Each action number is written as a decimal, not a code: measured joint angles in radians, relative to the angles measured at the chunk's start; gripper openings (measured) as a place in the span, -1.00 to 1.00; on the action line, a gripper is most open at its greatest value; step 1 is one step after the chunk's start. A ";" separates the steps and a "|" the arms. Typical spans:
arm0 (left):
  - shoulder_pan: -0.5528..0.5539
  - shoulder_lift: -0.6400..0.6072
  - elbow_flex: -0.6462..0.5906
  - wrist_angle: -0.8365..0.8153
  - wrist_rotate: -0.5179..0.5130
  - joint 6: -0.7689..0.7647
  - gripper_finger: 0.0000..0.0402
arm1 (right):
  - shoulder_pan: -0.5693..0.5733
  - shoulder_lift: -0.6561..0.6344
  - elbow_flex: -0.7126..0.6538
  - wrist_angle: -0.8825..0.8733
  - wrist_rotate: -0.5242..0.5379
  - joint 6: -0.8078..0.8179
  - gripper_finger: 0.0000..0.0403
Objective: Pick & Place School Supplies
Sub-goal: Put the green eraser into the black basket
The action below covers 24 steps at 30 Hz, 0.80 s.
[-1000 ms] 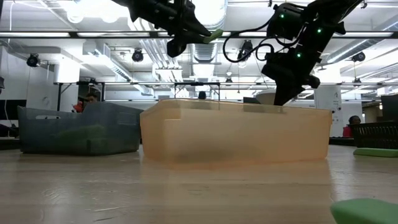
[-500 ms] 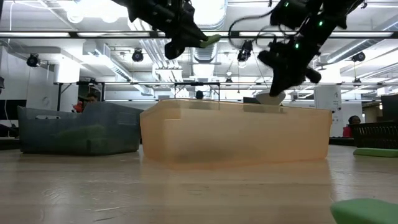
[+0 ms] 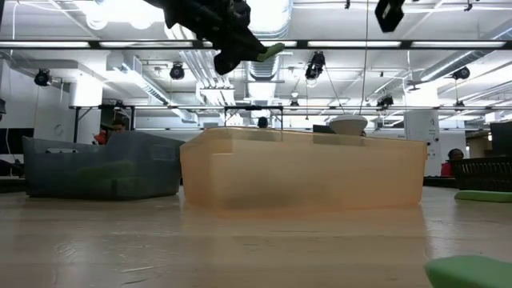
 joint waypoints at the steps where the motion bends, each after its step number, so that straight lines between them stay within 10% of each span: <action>1: -0.002 0.000 0.000 0.000 0.014 0.018 -0.58 | 0.004 -0.017 -0.009 0.013 -0.034 -0.024 -0.87; 10: -0.024 0.000 -0.008 0.049 0.115 0.120 -0.58 | 0.009 -0.030 -0.027 0.033 0.222 0.035 -0.87; 24: -0.026 0.000 -0.017 0.081 0.114 0.115 -0.58 | 0.009 0.024 -0.027 0.034 0.225 0.075 -0.81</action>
